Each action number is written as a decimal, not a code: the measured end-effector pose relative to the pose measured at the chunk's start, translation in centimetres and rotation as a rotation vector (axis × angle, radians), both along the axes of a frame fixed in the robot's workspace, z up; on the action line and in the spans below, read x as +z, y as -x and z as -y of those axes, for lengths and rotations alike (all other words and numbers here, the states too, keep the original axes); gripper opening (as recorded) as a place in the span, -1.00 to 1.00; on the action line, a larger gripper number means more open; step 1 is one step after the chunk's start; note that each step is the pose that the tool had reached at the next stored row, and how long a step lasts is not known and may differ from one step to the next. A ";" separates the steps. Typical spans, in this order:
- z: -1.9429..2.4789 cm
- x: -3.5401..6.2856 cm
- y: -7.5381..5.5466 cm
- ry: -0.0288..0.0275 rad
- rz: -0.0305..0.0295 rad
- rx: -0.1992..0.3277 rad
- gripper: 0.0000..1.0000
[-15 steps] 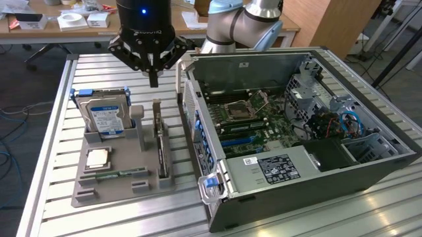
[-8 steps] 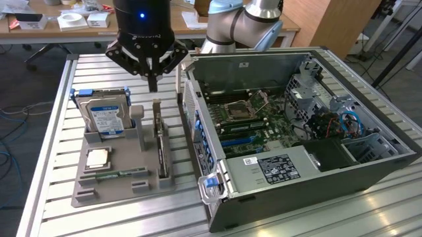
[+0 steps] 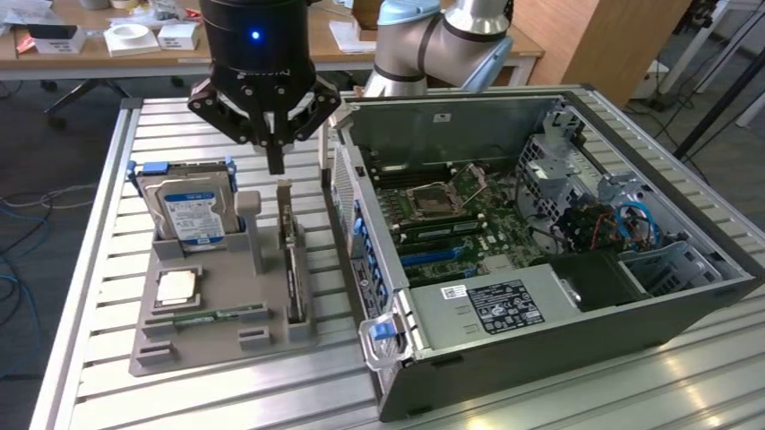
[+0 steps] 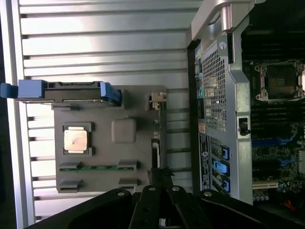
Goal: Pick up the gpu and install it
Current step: 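Reach for the gpu, then pick up the gpu and move the gpu toward the slot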
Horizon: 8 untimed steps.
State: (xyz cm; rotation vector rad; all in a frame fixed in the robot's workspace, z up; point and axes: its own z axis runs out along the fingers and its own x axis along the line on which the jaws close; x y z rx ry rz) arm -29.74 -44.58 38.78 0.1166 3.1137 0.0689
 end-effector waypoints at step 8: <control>0.31 0.00 0.1 0.0000 0.0000 0.000 -0.80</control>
